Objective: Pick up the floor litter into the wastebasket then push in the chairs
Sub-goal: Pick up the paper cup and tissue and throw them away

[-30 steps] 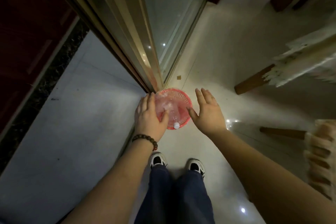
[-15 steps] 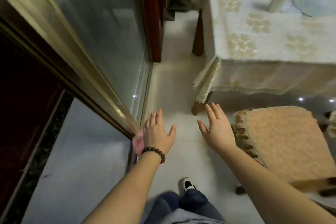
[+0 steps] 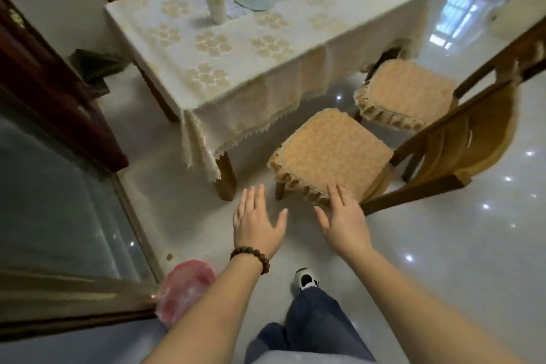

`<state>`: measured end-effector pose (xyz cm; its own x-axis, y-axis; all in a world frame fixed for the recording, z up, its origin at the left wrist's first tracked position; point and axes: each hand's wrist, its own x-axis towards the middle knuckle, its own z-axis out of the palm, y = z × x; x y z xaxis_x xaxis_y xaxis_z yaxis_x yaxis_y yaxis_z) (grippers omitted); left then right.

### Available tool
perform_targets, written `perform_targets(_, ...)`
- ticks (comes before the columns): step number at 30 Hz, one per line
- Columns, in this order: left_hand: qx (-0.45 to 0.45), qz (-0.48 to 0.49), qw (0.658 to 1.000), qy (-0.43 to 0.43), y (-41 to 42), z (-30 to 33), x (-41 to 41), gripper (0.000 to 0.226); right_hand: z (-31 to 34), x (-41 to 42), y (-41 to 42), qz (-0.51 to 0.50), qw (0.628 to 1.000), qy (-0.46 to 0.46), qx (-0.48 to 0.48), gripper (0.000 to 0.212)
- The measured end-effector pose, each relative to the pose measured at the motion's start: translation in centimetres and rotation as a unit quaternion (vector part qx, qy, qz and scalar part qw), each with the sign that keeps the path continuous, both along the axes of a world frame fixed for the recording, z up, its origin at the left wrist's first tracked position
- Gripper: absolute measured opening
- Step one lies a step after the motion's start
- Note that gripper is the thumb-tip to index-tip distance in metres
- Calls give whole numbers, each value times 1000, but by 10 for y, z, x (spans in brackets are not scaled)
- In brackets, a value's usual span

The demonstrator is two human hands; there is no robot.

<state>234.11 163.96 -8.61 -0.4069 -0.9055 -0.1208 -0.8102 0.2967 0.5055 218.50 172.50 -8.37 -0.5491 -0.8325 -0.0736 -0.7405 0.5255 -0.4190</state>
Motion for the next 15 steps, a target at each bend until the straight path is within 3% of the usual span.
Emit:
perform_targets(6,24,-190,981,-17,53,-6,-85,75,-10,-46,104,-203,979,-34,3,63)
perform_targets(15,20,-407,913,-31,165,-2,-200,74,-11,-94,251,-419,908,-32,1,61)
